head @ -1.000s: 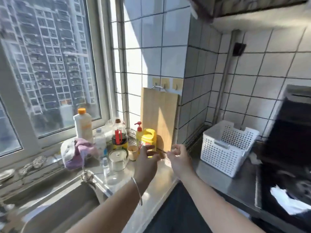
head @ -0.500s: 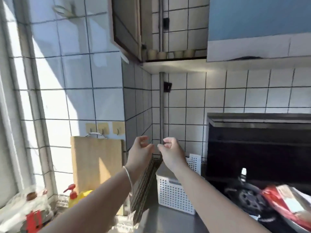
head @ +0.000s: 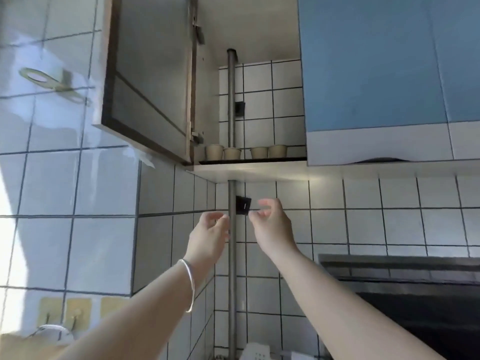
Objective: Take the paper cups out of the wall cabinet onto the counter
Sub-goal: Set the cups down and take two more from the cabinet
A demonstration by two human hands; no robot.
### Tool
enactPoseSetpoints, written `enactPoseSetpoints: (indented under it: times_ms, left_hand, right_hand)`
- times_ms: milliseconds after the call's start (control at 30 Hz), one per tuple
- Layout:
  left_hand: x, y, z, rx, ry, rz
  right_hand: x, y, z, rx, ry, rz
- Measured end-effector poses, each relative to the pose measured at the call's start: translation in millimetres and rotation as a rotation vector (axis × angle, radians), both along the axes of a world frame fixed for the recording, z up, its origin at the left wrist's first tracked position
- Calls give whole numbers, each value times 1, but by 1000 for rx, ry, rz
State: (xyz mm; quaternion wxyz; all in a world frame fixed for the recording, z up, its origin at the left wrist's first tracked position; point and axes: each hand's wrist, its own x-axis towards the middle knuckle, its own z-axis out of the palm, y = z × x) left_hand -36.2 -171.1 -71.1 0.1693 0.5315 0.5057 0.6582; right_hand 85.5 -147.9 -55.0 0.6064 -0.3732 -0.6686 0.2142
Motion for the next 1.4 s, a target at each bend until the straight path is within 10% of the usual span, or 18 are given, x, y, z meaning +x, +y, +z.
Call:
enactPoseSetpoints:
  times_ms: [533, 1000, 1400]
  left_hand:
    - [30, 155, 174, 271, 213, 20]
    - [25, 260, 257, -131, 753, 159]
    - [42, 288, 270, -233, 923, 286]
  right_hand:
    - [41, 156, 147, 452, -8, -194]
    - [37, 239, 238, -19, -722, -441]
    - [36, 286, 244, -91, -482, -368]
